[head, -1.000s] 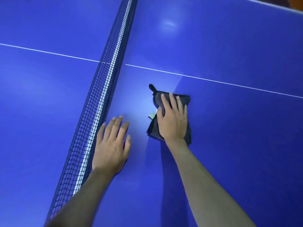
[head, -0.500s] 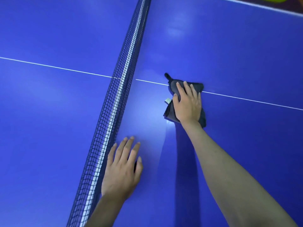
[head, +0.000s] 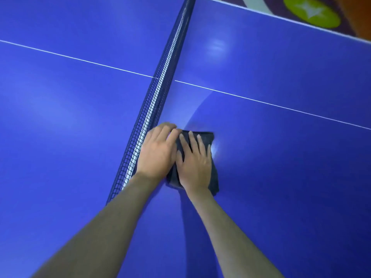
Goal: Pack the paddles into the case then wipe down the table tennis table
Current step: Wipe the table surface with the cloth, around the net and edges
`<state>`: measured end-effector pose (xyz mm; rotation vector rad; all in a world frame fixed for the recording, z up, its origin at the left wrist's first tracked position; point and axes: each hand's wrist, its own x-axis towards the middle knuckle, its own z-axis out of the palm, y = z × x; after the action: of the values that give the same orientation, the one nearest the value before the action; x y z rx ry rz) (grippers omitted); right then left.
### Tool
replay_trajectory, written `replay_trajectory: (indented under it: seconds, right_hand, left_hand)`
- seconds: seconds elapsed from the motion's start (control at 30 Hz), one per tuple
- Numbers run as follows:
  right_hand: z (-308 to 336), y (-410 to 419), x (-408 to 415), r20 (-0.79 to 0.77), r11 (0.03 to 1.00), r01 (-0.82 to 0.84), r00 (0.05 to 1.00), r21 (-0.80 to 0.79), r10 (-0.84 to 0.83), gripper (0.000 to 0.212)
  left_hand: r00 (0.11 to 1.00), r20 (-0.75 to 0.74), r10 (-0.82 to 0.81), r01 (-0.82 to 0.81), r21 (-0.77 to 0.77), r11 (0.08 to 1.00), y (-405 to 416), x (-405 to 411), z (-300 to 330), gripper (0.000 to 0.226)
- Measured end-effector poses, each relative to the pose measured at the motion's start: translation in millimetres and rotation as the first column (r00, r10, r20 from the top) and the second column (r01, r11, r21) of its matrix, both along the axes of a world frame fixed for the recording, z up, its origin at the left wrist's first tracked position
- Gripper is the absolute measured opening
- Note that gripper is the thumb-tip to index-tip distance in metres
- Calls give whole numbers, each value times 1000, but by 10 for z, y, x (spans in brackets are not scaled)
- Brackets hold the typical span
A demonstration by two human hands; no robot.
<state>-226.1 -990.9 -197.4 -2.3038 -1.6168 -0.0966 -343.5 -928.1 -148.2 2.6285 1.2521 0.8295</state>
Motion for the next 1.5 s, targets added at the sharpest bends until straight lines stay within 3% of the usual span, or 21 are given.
replay_trajectory:
  seconds: [0.07,0.17,0.3,0.6,0.77,0.97,1.17,1.37,1.5]
  right_hand:
    - [0,-307,-266,-28,1000,5,1000,-9,-5,51]
    - [-11,-698,-601,-37,999,-13,999,-49,11,51]
    - [8,-724,-614,-3,995,-30,1000,-93,30,53]
    - [-22,772,304,23,996,13,1000,-84,-11,55]
    - [-46,1623,752,16,996,84,996,-33,-84,52]
    - [6,2148,1002,-18,997,45,999,-68,-46,52]
    - [13,1843,684,-35,998,37,999,-56,-39,52]
    - [-46,841,-152,5,1000,-10,1000,13,10,52]
    - [1,169,-638,-11,999,-24,1000,-39,23,55]
  left_hand:
    - [987,-146,61,-63,-11,998,132,15,214,40]
    - [925,-346,155,-249,-247,936,351,-169,296,57]
    - [869,-486,86,-276,-334,901,448,-575,-56,64]
    - [985,-130,113,-140,-227,964,370,-826,-554,53]
    - [984,-161,82,-110,-169,980,396,-838,-595,59]
    - [976,-207,70,-96,-115,989,389,-824,-581,59]
    - [969,-236,67,-94,-106,990,367,-837,-562,51]
    - [973,-219,72,-119,-207,971,359,-833,-522,57]
    - [973,-228,47,-99,-220,970,346,-844,-489,57]
